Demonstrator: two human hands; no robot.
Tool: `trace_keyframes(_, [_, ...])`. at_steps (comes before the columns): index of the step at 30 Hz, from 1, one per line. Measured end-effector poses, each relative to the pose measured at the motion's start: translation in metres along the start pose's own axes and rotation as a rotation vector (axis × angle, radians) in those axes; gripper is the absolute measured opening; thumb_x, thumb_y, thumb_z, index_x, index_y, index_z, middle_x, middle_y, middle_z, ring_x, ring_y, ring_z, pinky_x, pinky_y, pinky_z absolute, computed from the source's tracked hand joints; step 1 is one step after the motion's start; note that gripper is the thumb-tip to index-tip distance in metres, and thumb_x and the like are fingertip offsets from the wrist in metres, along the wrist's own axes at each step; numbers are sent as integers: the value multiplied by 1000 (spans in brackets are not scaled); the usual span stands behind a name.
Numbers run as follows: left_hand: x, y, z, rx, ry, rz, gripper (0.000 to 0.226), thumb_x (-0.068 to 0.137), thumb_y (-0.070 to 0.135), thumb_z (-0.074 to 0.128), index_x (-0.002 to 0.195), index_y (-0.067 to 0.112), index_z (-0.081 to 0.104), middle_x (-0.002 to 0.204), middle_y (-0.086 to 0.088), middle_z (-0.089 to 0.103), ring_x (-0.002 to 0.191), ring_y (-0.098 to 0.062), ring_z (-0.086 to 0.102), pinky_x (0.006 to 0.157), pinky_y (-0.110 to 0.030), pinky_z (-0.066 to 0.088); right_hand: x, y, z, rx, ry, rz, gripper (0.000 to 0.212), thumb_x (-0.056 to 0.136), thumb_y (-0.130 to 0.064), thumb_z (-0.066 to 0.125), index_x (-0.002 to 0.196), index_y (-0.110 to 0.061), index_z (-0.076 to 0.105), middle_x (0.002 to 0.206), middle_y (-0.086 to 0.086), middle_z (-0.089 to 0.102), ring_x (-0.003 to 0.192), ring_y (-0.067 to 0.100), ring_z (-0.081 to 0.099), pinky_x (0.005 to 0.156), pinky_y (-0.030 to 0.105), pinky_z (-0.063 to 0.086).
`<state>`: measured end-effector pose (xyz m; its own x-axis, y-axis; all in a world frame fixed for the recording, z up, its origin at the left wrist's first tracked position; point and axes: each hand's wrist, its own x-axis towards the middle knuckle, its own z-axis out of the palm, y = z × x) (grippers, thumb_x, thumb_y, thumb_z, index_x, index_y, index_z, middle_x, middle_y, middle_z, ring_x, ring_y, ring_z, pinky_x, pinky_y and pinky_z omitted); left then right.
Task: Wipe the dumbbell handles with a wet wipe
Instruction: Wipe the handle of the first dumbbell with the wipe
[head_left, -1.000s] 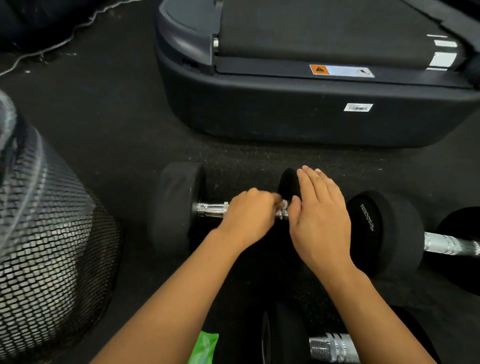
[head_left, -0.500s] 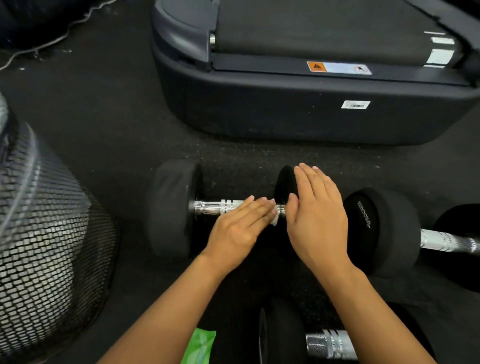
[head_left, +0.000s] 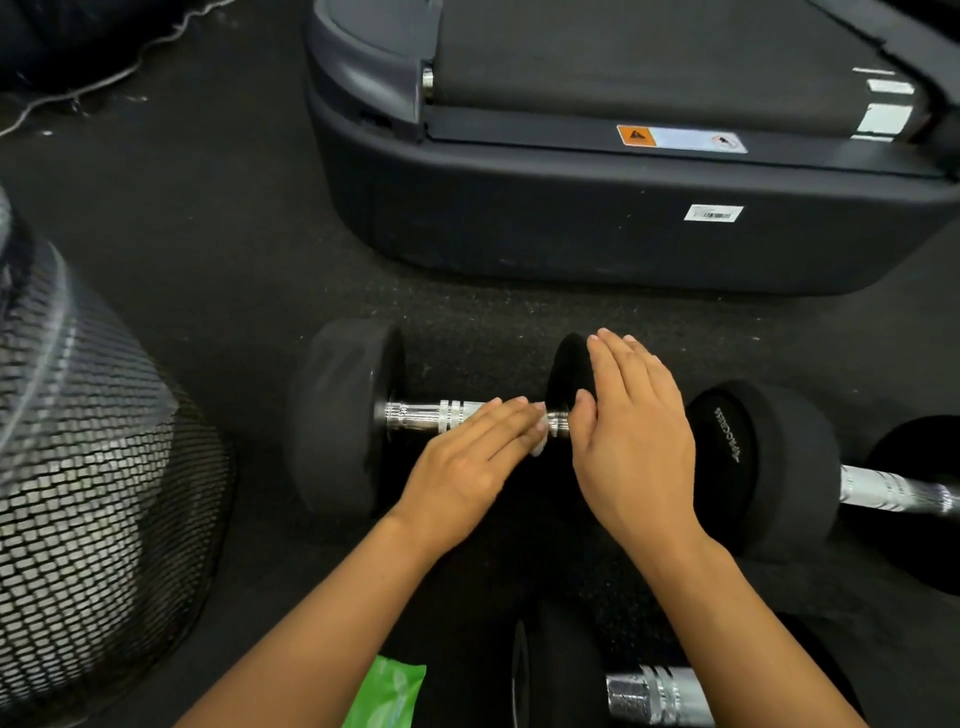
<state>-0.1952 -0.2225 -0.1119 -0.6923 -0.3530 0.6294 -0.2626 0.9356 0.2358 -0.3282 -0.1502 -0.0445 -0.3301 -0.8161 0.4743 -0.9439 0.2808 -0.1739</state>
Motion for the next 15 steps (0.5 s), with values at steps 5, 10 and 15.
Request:
trace_keyframes(5, [17, 11, 9, -24, -31, -42, 30, 88, -2, 46, 113, -4, 63, 117, -17, 63, 110, -28, 60, 94, -43, 47, 0, 1, 2, -8, 11, 3, 48, 91, -23, 32, 130, -1, 48, 134, 13, 51, 129, 27, 42, 111, 35, 24])
trace_keyframes(10, [5, 3, 0, 23, -59, -135, 44, 78, -8, 49, 120, -2, 60, 124, -14, 60, 116, -26, 56, 103, -40, 40, 0, 0, 1, -9, 6, -3, 48, 91, -23, 32, 130, 0, 49, 134, 13, 51, 128, 27, 43, 109, 39, 30])
trace_keyframes(15, [22, 13, 5, 4, -18, -159, 32, 92, 21, 50, 109, 2, 67, 112, -10, 67, 107, -21, 63, 98, -38, 45, 0, 1, 0, -15, -3, 4, 49, 91, -24, 31, 131, -1, 48, 135, 13, 50, 129, 26, 42, 110, 38, 27])
